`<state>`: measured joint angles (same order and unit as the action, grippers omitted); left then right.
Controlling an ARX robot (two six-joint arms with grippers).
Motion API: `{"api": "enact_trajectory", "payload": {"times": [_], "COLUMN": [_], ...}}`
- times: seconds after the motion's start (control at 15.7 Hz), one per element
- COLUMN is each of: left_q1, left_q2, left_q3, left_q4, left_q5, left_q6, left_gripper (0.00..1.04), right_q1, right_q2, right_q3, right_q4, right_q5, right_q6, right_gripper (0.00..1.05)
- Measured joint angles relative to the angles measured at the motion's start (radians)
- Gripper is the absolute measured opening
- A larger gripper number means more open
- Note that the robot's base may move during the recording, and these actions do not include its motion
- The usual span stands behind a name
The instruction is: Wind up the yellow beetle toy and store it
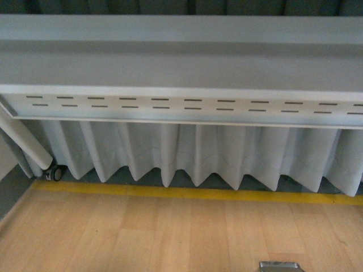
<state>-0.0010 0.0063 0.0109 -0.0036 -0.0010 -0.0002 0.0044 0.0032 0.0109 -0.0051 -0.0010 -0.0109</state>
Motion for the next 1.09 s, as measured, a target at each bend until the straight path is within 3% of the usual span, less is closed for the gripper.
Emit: {"api": "enact_trajectory", "payload": {"times": [1.09], "left_q1": [0.0], "left_q2": [0.0], "left_q3": [0.0], "left_q4": [0.0], "left_q5": [0.0], "left_q6": [0.001], "left_gripper": [0.98], "right_q1": [0.0], "right_q2": [0.0], "right_q3": [0.0], "right_q4": [0.002], "right_q5": [0.001], "right_q6": [0.0], "right_gripper": [0.98]}}
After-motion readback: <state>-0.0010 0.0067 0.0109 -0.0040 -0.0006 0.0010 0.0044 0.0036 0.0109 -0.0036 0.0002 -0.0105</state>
